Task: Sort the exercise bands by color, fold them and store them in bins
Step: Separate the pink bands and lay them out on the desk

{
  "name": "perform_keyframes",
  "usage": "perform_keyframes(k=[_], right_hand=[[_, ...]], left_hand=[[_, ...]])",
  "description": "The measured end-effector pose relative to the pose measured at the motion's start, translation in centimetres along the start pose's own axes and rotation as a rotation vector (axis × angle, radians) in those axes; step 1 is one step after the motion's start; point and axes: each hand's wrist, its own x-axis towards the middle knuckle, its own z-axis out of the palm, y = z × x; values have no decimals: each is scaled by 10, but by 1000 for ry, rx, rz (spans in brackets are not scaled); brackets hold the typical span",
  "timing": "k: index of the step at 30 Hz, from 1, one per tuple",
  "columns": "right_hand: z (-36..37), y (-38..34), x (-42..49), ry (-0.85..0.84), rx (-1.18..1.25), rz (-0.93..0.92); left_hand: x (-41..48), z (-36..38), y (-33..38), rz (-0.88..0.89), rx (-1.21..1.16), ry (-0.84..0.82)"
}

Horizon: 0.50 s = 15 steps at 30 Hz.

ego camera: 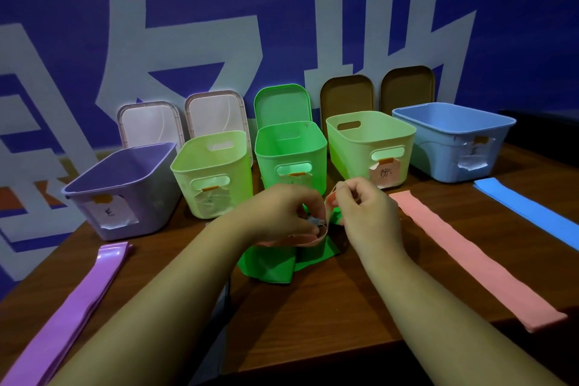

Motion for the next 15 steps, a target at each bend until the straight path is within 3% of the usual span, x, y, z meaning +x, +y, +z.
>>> perform_keyframes(k=[4,11,15], right_hand=[[0,0,0,-14,-2,7],[0,0,-1,-23,14,22],[-1,0,0,-30,19,19]], left_hand=[[1,8,-1,-4,-143,63],[2,11,-4,126,5,216],[-2,1,-5,81,42,257]])
